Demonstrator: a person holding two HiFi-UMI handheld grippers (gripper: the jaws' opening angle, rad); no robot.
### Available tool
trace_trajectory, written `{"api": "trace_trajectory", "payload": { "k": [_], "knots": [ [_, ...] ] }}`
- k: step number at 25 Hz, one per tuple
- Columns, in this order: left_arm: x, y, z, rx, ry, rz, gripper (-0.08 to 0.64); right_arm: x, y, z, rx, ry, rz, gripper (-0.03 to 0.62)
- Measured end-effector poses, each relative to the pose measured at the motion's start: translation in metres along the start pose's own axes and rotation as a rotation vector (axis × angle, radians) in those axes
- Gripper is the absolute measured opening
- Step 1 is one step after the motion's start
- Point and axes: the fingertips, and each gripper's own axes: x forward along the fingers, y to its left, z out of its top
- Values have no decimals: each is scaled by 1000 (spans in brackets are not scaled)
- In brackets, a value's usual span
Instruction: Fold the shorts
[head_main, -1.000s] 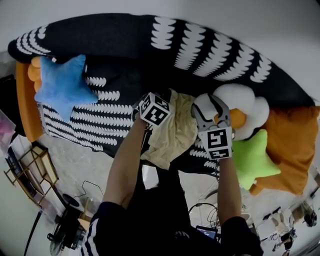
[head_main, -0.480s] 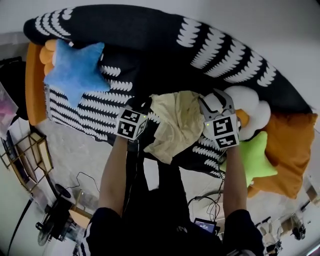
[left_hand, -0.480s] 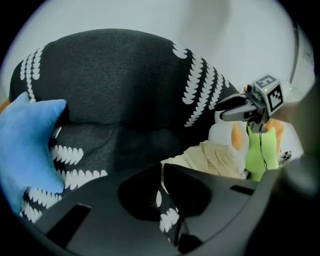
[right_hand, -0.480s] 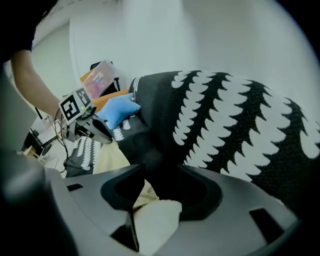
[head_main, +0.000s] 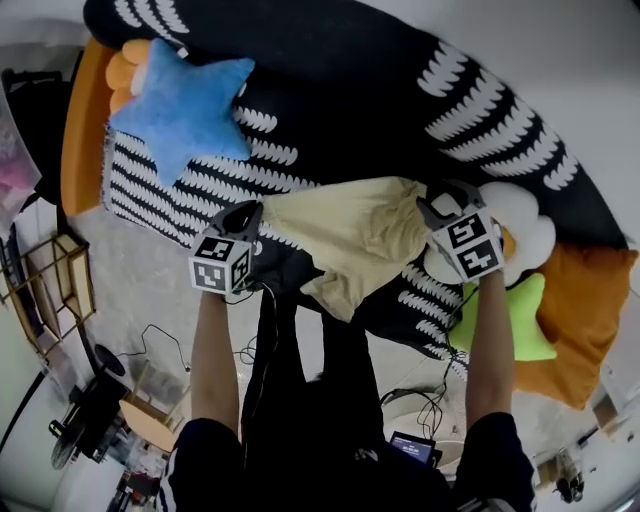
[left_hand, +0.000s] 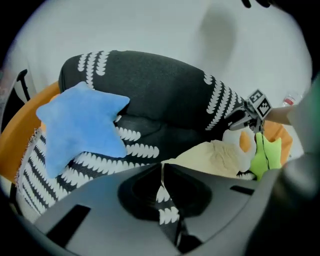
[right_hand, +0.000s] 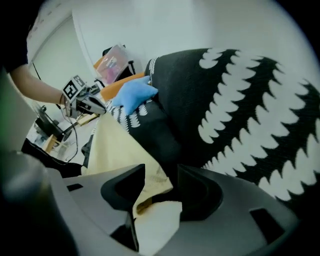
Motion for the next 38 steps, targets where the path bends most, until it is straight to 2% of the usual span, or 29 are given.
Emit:
{"api": "trace_trajectory", "payload": {
  "k": [2,4,7,10,14,17,19,22,25,26,27,28,30,33,38],
  "knots": [
    [-11,32,-8,-22,4,23,21,17,12,8,-21,57,68,215],
    [-20,66,-15,-39,12,32,21,38,19,24,-51,102,100,219],
    [-29,79,-28,-43,24,34,21,54,26,35,-61,130,137,218],
    [-34,66,-43,-54,23,41,21,70,27,35,1,144,164,203],
    [-21,85,-62,-109,24,38,21,124,10,31,163,278,159,166],
    [-6,104,-73,-146,33,26,21,156,3,25,168,333,158,119],
    [-1,116,-78,-141,46,18,21,163,9,22,114,358,172,109],
    [-2,132,-79,-132,51,7,21,167,21,25,-47,377,169,124],
    [-3,133,-83,-121,54,-1,21,168,37,15,-350,407,148,113],
    [-2,131,-84,-118,53,0,21,167,41,12,-447,408,140,65],
    [-1,127,-85,-116,51,2,21,164,42,11,-500,397,130,51],
    [-2,124,-84,-112,47,5,21,159,40,14,-504,371,123,48],
    [-7,130,-79,-104,34,12,21,150,31,40,-430,294,127,48],
    [-27,161,-56,-113,-32,33,21,129,18,117,-371,161,147,48],
    [-91,192,17,-103,-240,75,21,52,15,226,-462,-29,148,48]
  ]
}}
